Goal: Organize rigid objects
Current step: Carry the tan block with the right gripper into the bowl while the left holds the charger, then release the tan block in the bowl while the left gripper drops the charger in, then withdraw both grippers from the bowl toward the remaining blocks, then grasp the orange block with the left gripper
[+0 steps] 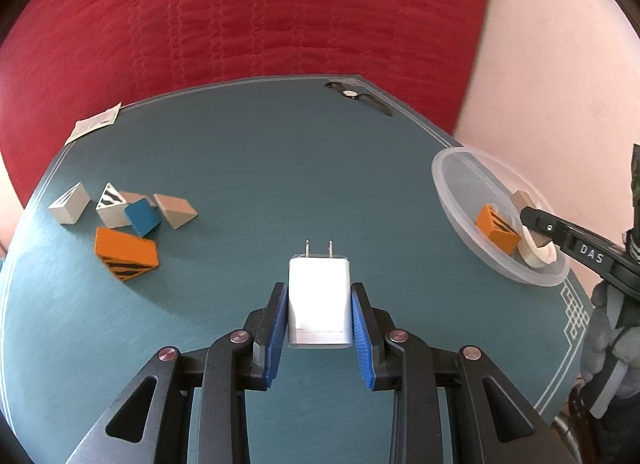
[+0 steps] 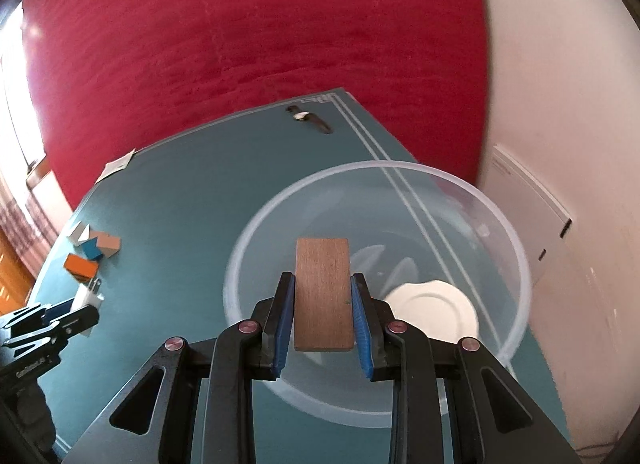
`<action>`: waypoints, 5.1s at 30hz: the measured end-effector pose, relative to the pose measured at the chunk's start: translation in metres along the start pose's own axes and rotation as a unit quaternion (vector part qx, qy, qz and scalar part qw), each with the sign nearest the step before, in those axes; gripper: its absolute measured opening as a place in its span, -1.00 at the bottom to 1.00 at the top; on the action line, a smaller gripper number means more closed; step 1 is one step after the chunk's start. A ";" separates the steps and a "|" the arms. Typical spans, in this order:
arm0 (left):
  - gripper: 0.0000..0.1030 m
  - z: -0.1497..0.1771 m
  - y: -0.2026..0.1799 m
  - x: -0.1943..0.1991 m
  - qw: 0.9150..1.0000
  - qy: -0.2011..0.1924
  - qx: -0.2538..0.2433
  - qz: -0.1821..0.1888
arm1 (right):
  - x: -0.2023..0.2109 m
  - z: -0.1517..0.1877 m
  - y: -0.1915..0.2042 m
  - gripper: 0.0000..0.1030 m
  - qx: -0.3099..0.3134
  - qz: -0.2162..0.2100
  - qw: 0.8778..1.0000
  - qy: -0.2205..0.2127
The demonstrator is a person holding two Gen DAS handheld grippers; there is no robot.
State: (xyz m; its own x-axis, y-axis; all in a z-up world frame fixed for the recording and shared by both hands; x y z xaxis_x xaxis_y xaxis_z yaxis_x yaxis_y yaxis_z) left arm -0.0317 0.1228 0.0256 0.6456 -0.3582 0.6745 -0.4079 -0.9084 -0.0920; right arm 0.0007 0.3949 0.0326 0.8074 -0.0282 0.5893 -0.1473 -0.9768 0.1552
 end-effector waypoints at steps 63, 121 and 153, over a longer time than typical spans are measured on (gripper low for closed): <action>0.72 -0.040 -0.109 -0.049 0.997 -0.028 -0.066 0.033 | 0.004 0.000 -0.044 -0.31 -0.069 0.014 0.997 -0.023; 0.76 0.003 0.123 0.002 0.987 -0.029 0.061 -0.146 | -0.003 0.043 0.130 0.14 0.118 -0.078 0.990 0.006; 0.39 -0.011 0.149 -0.046 0.991 0.021 0.038 -0.124 | -0.054 0.047 0.208 0.14 0.165 -0.145 0.973 0.073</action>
State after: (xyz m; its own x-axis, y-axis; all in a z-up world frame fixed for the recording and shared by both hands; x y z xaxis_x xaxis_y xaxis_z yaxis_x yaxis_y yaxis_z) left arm -0.1292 0.0063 -0.0111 0.6918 -0.1141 0.7130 -0.1885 -0.9817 0.0259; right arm -0.0465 0.1831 -0.0041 0.6947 0.2653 0.6686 0.2852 -0.9549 0.0826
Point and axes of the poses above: each gripper's, at about its wrist camera, not at the fingertips, and x roughly against the way its jaws point, y to its left, z to its underside, the point moved 4 cm from there along -x, roughly the way its jaws point, and after that the axes turned 4 degrees about -y, right-handed, at the moved point
